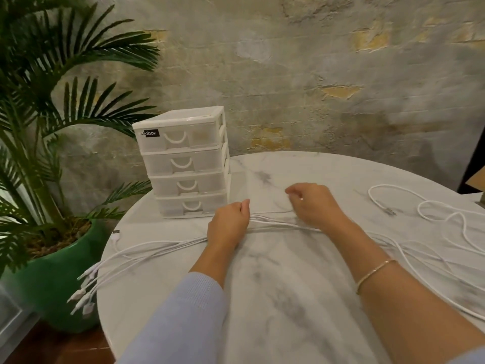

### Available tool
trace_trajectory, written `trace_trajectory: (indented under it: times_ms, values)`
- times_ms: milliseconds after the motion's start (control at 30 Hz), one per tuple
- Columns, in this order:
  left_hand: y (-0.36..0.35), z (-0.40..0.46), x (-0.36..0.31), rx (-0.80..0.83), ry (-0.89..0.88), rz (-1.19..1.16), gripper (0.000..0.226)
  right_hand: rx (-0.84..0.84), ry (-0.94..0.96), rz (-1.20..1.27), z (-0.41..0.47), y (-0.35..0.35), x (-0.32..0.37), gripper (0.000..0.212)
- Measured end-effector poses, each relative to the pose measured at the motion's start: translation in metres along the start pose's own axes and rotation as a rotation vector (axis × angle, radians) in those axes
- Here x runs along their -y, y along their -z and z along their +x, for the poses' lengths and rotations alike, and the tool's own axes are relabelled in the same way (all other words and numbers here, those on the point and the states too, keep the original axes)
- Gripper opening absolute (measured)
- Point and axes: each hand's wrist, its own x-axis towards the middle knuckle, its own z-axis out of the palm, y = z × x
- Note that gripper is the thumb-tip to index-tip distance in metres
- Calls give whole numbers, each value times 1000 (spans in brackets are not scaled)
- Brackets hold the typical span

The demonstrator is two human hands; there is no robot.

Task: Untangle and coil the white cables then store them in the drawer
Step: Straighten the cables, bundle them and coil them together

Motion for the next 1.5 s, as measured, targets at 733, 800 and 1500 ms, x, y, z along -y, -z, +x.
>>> trace_trajectory:
  times_ms: [733,800,1500]
  values:
    - [11,-16,0,142,-158,217,42,125,-295,-189,-5,-43,29,25]
    - [18,-19,6,144,-166,258,43,136,-301,-202,-5,-45,30,29]
    - [143,-36,154,111,218,622,49,132,-306,-194,-6,-51,33,30]
